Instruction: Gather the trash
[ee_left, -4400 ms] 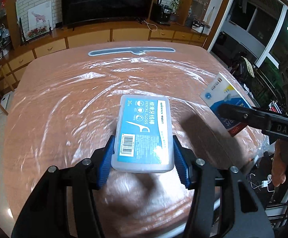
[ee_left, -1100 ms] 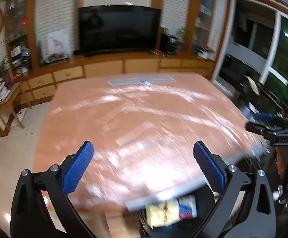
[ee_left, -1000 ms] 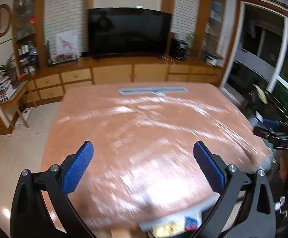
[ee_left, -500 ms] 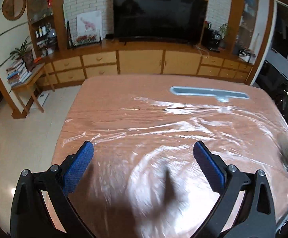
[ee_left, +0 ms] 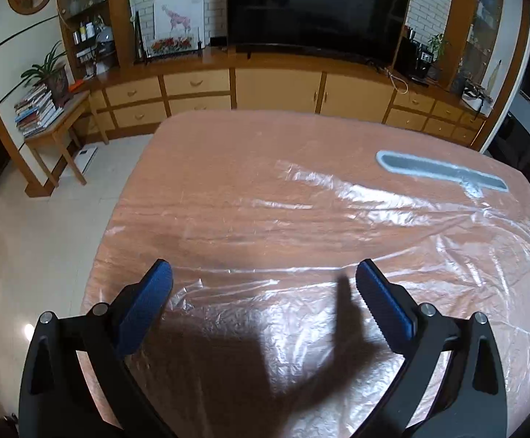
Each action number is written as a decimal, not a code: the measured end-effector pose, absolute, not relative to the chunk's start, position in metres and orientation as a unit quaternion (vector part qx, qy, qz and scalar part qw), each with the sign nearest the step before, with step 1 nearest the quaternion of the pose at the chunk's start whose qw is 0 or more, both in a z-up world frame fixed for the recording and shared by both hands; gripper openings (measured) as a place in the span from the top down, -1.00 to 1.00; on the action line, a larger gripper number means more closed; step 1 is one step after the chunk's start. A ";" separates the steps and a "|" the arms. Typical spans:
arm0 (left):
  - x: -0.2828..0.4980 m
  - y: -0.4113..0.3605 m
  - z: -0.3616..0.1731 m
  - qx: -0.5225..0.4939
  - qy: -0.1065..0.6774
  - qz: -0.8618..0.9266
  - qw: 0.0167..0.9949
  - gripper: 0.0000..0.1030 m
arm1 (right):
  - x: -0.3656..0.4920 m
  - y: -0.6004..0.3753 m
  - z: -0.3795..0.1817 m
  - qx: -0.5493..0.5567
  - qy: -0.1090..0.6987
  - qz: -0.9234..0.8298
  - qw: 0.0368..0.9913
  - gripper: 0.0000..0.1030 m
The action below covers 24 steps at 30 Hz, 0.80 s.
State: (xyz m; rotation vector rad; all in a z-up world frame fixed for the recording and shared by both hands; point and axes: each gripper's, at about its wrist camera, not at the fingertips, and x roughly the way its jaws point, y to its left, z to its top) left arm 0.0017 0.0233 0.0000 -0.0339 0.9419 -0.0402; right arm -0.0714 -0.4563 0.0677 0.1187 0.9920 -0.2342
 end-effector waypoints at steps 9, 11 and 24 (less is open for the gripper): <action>0.007 0.016 -0.001 -0.001 0.461 -0.004 0.887 -0.97 | -0.071 -0.455 0.068 0.057 0.474 -0.112 0.871 -0.93; 0.008 0.016 -0.001 -0.001 0.461 -0.004 0.887 -0.97 | -0.071 -0.455 0.068 0.057 0.474 -0.112 0.871 -0.93; 0.008 0.015 -0.001 -0.001 0.461 -0.004 0.887 -0.97 | -0.071 -0.455 0.069 0.057 0.474 -0.112 0.871 -0.93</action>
